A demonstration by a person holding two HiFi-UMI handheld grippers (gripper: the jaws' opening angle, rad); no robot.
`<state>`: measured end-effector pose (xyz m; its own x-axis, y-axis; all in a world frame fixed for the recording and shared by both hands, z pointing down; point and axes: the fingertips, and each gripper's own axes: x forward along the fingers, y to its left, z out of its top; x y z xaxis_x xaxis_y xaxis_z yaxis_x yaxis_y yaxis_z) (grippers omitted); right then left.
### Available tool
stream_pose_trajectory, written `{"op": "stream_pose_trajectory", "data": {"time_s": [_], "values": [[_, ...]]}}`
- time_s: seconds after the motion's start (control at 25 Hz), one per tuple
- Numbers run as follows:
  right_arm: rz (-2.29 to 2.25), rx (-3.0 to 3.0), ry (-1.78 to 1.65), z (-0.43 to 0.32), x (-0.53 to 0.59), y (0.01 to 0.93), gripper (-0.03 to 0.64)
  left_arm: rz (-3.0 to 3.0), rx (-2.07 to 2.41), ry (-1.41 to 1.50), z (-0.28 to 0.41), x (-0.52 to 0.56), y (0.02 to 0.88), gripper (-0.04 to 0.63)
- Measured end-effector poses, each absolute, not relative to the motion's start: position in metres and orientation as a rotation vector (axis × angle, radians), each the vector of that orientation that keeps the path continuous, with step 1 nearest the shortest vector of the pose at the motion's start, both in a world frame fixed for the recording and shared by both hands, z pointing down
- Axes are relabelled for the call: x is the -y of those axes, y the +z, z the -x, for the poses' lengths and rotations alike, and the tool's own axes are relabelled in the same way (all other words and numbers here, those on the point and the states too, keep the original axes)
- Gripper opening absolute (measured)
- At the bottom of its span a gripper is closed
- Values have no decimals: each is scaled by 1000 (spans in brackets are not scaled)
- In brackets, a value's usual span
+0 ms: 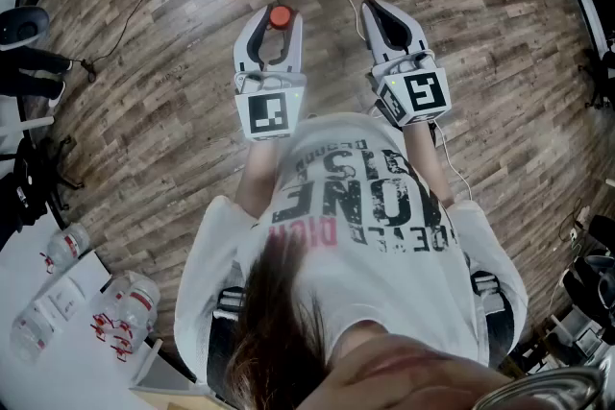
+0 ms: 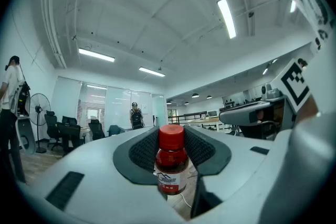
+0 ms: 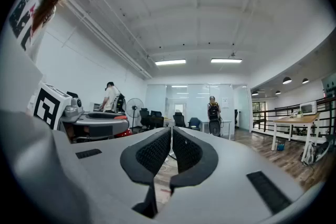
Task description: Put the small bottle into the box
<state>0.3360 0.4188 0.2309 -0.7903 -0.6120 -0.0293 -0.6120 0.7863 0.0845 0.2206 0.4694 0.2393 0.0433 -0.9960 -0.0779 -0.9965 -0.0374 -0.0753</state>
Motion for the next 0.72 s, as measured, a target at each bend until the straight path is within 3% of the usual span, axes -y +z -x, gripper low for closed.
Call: {"op": "stream_pose_trajectory", "data": {"time_s": [0.72], "values": [[1001, -2982, 129, -323, -423, 236, 9, 2204, -2115, 19, -203, -476, 241, 143]]}}
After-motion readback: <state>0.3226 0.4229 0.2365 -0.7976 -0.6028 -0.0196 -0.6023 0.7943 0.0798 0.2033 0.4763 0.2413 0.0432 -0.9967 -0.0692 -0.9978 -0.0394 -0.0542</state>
